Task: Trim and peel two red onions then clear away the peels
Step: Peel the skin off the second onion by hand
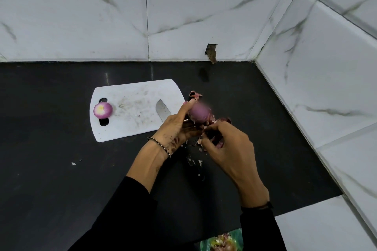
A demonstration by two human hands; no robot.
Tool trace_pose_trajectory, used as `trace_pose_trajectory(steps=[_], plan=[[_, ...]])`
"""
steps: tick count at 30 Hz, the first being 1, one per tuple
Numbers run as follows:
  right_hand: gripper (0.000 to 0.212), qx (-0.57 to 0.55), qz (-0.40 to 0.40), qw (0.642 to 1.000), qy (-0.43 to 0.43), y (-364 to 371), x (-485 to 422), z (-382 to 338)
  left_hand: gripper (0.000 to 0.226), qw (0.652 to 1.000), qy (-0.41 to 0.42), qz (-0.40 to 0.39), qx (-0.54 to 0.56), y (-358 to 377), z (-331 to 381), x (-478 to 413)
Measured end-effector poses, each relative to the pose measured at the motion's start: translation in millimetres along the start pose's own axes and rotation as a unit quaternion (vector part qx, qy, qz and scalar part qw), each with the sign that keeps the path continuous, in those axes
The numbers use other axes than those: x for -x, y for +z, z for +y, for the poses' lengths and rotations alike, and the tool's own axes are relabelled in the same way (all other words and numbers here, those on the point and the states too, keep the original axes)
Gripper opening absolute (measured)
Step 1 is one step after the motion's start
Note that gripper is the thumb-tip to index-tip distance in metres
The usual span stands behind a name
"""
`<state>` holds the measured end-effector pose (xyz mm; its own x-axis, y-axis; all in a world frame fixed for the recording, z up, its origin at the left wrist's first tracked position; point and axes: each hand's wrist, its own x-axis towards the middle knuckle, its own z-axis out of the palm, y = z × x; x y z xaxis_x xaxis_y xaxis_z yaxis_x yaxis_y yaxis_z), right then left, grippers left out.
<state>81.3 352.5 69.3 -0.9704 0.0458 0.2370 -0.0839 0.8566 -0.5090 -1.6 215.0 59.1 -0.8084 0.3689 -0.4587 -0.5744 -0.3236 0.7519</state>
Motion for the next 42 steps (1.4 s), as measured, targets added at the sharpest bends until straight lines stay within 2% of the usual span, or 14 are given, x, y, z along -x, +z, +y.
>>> trace_pose_trajectory(steps=[5, 8, 12, 17, 19, 21, 25, 28, 31, 34, 42], plan=[[0.017, -0.005, 0.049, 0.999, 0.022, 6.4, 1.0, 16.5, 0.03, 0.998, -0.007, 0.016, 0.056, -5.5, 3.2, 0.2], [0.02, -0.009, 0.072, 0.997, 0.035, 9.5, 2.1, 18.7, 0.04, 0.997, -0.004, 0.018, 0.07, -12.3, 4.0, 0.8], [0.026, -0.026, 0.048, 0.995, 0.081, 12.6, 2.4, 19.2, 0.054, 0.993, -0.013, 0.015, 0.115, -18.0, 4.8, 2.3], [0.021, -0.029, 0.062, 0.993, 0.101, 12.3, 4.1, 21.6, 0.043, 0.989, -0.025, 0.012, 0.142, -20.0, 3.3, 2.9], [0.021, -0.015, 0.063, 0.993, 0.1, 12.5, 3.3, 23.5, 0.047, 0.989, -0.028, 0.006, 0.145, -18.9, 3.7, 4.2], [0.021, -0.018, 0.059, 0.993, 0.103, 12.5, 2.4, 23.6, 0.053, 0.989, -0.033, -0.01, 0.141, -17.3, 4.3, 5.3], [0.019, -0.032, 0.051, 0.994, 0.095, 13.6, 2.6, 19.9, 0.047, 0.99, -0.041, -0.042, 0.127, -13.4, 4.4, 9.4], [0.015, -0.069, 0.089, 0.989, 0.094, 12.4, 1.9, 17.2, 0.05, 0.991, -0.049, -0.055, 0.115, -12.3, 4.0, 10.0], [0.018, -0.064, 0.085, 0.991, 0.074, 10.3, -0.8, 17.6, 0.036, 0.991, -0.05, -0.065, 0.107, -11.4, 4.3, 10.3], [0.016, -0.108, 0.086, 0.986, 0.098, 6.2, -2.3, 13.6, 0.025, 0.993, -0.045, -0.06, 0.096, -9.7, 4.4, 9.9], [0.006, -0.131, 0.115, 0.982, 0.073, 5.0, -3.7, 4.8, 0.046, 0.999, -0.044, -0.006, 0.03, -6.5, 0.4, 1.3]])
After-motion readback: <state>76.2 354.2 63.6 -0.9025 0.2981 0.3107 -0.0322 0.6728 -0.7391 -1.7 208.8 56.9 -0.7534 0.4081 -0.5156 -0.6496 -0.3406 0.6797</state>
